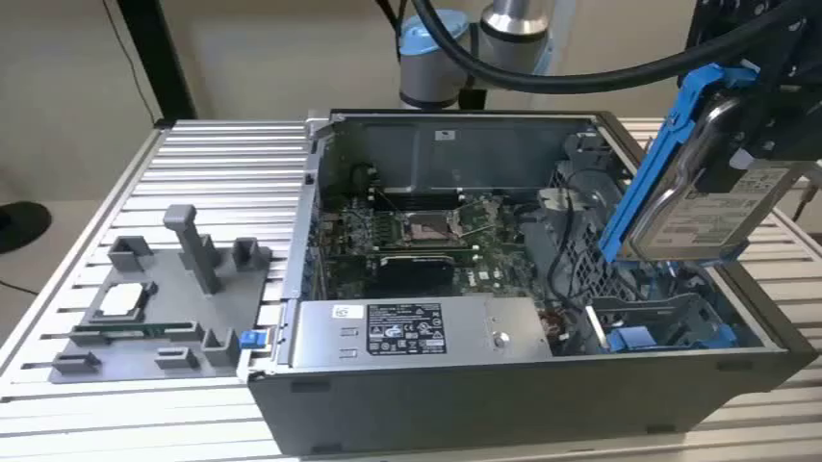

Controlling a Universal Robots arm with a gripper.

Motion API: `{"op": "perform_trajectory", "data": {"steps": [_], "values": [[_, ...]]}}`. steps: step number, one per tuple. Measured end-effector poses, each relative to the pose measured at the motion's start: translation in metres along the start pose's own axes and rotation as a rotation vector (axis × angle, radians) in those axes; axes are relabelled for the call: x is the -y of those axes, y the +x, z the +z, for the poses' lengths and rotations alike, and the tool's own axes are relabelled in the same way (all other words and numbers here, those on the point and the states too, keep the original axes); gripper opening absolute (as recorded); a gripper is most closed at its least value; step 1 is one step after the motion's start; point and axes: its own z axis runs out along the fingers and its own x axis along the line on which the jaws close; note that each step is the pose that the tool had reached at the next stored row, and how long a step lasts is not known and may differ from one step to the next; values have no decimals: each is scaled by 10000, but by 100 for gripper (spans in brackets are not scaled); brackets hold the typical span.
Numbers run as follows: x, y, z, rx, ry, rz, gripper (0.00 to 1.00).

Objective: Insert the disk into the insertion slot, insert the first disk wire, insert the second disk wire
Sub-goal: 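Insert the disk into the insertion slot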

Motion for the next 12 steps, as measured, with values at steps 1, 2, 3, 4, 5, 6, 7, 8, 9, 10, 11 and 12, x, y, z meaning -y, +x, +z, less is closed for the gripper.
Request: {"op": "perform_trajectory", "data": {"steps": [1, 2, 3, 4, 5, 6, 7, 8, 9, 10, 11, 12], "values": [[0, 0, 0, 0, 0, 0, 0], [0, 0, 0, 1, 0, 0, 0], [0, 0, 0, 1, 0, 0, 0], [0, 0, 0, 0, 0, 0, 0], [0, 0, 0, 0, 0, 0, 0], [0, 0, 0, 0, 0, 0, 0], [0, 0, 0, 0, 0, 0, 0], [0, 0, 0, 0, 0, 0, 0], [0, 0, 0, 0, 0, 0, 0], [0, 0, 0, 0, 0, 0, 0], [0, 3, -2, -3, -3, 0, 0], [4, 11, -2, -4, -11, -1, 0]]}}
